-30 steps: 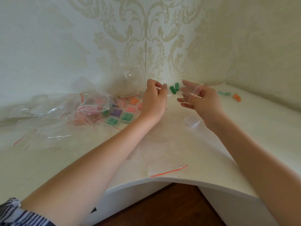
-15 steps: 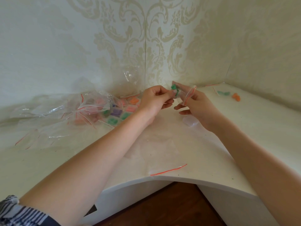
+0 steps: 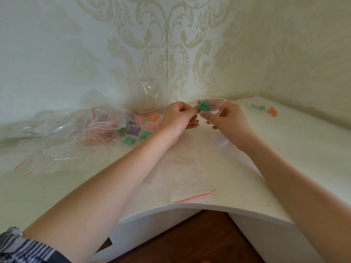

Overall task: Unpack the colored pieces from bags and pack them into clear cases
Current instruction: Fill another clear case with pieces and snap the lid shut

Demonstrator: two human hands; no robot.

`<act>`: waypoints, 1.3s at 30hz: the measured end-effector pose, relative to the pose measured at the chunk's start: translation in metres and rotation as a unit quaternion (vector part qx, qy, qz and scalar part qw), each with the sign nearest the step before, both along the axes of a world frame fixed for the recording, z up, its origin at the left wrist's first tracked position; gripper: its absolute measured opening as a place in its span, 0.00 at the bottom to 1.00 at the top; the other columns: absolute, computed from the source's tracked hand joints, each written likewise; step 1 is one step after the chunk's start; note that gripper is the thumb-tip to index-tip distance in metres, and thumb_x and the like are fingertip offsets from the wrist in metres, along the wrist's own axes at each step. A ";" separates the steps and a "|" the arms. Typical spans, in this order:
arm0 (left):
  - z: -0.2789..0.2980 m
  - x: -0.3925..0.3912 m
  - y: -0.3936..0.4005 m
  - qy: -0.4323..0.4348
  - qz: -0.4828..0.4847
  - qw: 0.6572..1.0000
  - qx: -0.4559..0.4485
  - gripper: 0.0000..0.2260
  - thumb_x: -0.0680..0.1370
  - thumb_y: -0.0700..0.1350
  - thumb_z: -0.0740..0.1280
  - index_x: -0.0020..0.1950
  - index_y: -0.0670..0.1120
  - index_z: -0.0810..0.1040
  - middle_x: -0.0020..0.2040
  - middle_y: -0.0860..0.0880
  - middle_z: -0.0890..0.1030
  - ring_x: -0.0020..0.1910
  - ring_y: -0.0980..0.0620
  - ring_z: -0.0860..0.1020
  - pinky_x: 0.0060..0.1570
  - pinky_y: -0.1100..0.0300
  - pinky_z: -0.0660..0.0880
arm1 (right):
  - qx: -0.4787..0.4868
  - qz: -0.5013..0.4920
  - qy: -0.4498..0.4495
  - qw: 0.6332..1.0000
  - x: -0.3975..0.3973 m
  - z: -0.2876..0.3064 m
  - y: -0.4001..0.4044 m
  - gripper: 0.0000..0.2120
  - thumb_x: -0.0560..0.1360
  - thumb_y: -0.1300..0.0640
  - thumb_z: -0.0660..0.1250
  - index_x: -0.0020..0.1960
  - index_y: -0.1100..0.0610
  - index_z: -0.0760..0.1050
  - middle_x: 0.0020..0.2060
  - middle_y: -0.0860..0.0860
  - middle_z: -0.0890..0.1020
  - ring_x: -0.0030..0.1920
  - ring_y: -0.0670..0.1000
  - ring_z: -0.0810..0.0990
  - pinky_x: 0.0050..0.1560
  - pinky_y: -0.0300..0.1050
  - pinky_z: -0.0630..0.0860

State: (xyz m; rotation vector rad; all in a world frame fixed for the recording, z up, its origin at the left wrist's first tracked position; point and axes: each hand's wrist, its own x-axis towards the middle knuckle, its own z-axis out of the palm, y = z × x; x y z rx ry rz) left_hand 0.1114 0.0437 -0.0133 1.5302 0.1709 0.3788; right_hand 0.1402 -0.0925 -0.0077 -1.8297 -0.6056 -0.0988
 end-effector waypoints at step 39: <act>0.024 -0.007 0.048 -0.226 0.322 0.747 0.536 0.09 0.69 0.43 0.63 0.46 0.45 0.80 0.56 0.44 0.75 0.54 0.44 0.74 0.54 0.52 0.70 | 0.061 -0.201 0.256 0.944 0.024 0.007 -0.014 0.15 0.69 0.68 0.54 0.29 0.58 0.74 0.31 0.52 0.71 0.30 0.51 0.65 0.27 0.42 0.64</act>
